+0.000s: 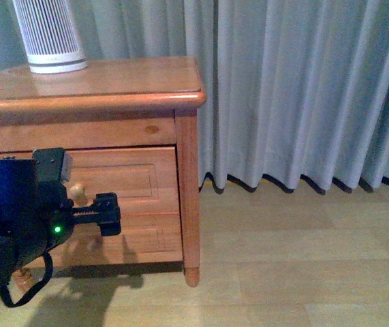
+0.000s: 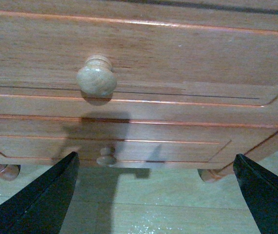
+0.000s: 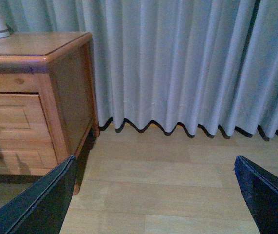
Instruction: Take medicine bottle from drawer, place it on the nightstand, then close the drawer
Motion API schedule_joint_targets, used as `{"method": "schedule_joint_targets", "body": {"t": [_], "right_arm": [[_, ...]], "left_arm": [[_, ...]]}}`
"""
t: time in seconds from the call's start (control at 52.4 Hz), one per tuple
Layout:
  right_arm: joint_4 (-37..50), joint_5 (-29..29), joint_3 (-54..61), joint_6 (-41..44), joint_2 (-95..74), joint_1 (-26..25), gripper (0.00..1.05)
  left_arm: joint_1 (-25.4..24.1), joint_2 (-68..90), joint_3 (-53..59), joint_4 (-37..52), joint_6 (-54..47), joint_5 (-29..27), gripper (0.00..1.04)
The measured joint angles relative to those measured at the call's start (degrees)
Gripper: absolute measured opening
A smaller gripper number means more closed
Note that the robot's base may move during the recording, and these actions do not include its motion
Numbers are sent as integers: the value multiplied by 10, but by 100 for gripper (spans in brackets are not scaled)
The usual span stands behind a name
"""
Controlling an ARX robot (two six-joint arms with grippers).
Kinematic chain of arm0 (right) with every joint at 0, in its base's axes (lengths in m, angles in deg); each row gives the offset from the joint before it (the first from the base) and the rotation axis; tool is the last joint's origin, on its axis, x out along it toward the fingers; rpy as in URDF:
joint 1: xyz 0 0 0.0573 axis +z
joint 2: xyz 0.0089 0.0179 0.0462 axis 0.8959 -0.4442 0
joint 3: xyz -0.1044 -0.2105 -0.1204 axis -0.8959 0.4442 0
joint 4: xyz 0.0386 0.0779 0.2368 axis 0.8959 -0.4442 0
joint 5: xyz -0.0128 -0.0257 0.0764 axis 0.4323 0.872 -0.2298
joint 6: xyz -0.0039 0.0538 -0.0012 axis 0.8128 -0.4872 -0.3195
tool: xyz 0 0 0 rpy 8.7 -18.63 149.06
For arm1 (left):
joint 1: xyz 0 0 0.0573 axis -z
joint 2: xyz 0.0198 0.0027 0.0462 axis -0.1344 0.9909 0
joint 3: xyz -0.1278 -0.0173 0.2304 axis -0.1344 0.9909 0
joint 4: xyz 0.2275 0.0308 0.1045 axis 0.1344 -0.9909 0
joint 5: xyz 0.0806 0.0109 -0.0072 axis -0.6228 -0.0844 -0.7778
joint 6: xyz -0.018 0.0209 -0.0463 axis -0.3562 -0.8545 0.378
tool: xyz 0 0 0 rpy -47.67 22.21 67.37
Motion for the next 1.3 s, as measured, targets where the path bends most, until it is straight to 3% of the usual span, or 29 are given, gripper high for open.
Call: {"method": "schedule_joint_targets", "body": {"t": [0.401,1.297], "right_arm": [[0,0,0,0,0,0,98],[0,0,0,0,0,0,98]], "left_arm": [[-16,100,-145,-14,7,-6,98],[-61,87,-128,14,-21,24,98]]}}
